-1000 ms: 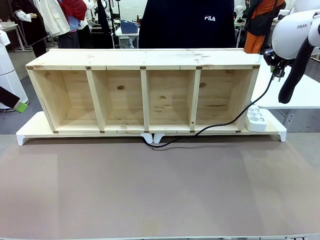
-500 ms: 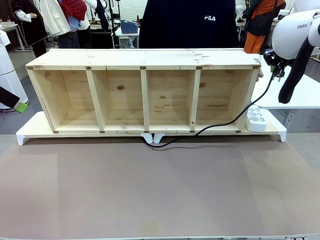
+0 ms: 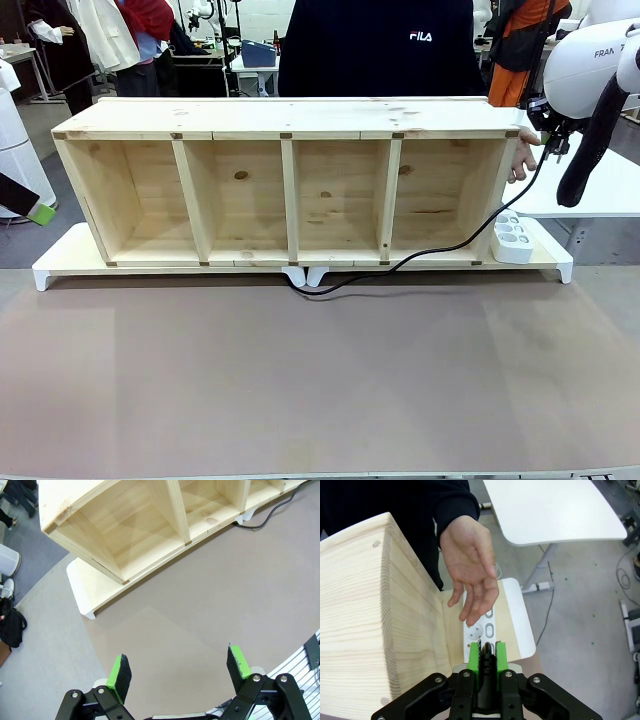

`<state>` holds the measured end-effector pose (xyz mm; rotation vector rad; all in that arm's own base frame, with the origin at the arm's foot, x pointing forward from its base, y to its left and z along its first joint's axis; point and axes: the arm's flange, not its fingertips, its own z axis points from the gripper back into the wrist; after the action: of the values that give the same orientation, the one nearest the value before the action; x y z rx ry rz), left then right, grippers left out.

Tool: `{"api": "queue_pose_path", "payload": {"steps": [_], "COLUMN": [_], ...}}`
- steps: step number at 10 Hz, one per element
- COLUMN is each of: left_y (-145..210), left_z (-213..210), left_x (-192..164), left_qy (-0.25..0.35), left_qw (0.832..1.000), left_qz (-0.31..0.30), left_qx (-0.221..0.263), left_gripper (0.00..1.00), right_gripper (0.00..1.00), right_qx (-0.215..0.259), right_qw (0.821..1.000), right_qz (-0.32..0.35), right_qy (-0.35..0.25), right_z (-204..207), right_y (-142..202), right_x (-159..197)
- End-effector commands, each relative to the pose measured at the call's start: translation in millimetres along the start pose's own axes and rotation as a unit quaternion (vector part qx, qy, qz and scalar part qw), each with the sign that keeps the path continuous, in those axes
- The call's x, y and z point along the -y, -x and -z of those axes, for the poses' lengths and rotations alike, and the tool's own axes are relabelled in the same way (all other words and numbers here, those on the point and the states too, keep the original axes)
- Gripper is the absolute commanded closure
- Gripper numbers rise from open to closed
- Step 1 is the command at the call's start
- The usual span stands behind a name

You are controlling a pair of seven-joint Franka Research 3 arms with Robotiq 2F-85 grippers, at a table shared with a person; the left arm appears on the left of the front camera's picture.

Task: Perform cable management.
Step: Release the Power Cable when the human grasps it.

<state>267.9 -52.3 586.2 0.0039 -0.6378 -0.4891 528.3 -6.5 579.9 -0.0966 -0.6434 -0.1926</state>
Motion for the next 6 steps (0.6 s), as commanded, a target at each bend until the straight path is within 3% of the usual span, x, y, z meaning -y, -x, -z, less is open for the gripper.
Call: {"api": "queue_pose_path", "payload": {"steps": [1,6], "left_y": [-0.6,-0.6], "left_z": [0.3,0.3], "left_x": [0.1,0.1], "left_qy": [0.002,0.002], "left_qw": [1.000,1.000], "left_qz": [0.001,0.001], "left_qx": [0.002,0.002], "left_gripper": [0.00,0.00], "right_gripper": [0.84,0.84], "right_qx": [0.002,0.002], "right_qw": [1.000,1.000], "right_qz": [0.006,0.006], "right_qy": [-0.001,-0.001], "right_z": [-1.7,-1.7], "right_y": [-1.9,-1.9], "right_x": [-0.1,-0.1]}}
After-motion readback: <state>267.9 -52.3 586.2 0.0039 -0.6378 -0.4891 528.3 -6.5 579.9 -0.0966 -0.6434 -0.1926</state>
